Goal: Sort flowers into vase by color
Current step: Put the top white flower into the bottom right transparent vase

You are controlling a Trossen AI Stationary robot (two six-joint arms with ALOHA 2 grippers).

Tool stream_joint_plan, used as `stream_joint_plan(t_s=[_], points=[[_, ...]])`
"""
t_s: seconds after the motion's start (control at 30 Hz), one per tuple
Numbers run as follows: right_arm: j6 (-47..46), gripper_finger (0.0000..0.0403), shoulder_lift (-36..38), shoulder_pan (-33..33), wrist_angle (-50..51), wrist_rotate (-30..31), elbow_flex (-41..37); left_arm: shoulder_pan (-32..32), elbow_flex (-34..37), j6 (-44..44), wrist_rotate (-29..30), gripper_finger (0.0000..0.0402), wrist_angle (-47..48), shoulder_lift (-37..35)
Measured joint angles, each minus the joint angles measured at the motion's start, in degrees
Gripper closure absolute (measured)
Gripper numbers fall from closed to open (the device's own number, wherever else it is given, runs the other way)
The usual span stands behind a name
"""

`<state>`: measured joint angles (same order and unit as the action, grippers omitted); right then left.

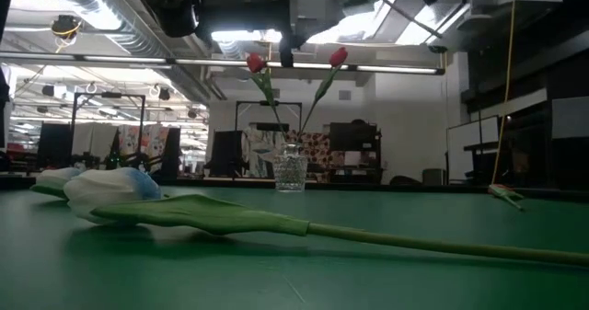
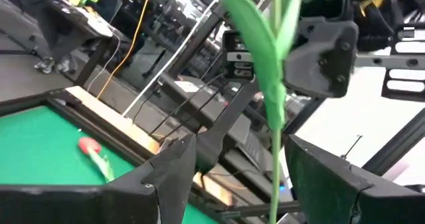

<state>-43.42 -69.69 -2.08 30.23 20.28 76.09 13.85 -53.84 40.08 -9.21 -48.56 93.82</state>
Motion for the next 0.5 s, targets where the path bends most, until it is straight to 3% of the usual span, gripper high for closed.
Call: stream_joint_plan(t_s=[0.5], points=[[0.5,0.0396,-7.0,1.7,-8.8,-2.9,0.0,-2.8,-0.1,2.7,-1.1,0.0176,-3.9,0.0]])
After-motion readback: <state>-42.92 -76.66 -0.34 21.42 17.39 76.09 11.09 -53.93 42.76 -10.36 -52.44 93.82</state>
